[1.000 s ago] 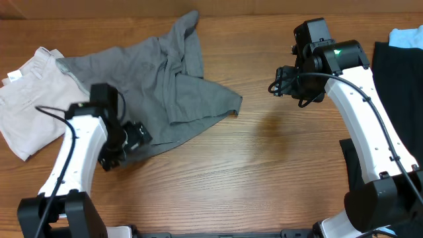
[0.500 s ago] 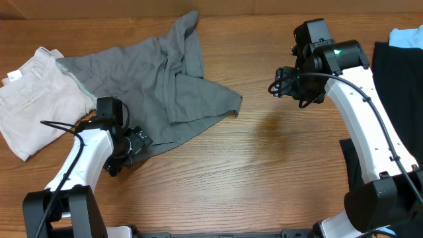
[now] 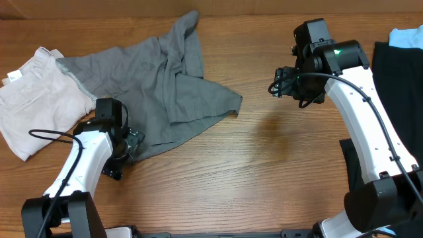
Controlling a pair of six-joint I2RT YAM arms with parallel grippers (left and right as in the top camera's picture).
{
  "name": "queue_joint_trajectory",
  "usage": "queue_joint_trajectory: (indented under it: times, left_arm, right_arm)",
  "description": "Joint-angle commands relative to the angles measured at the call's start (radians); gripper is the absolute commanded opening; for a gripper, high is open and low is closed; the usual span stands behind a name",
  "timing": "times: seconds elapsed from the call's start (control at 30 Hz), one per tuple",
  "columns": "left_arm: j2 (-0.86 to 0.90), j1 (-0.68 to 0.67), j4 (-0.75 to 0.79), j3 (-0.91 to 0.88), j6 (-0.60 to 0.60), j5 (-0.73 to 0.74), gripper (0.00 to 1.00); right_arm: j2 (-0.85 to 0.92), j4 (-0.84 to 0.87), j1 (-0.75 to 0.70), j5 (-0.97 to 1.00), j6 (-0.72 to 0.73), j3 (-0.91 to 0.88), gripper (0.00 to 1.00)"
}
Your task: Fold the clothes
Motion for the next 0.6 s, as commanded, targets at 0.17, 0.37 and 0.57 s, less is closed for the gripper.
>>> queue_joint_trajectory:
  times: [0.17,0.37,0.57]
  left_arm:
    - [-0.015,0.007,-0.001,-0.039,-0.096,-0.102,0.99]
    - [-0.015,0.007,0.085,-0.145,-0.109,-0.103,0.72]
    - [-0.015,0.008,0.111,-0.180,-0.107,-0.187,0.24]
  right_arm:
    - [-0.024,0.002,-0.003,0.010,-0.007,0.020,0.77]
    - [-0.024,0.002,-0.003,0.010,-0.007,0.020,0.77]
    - [-0.024,0.006,0.000,0.009,-0.007,0.020,0.81]
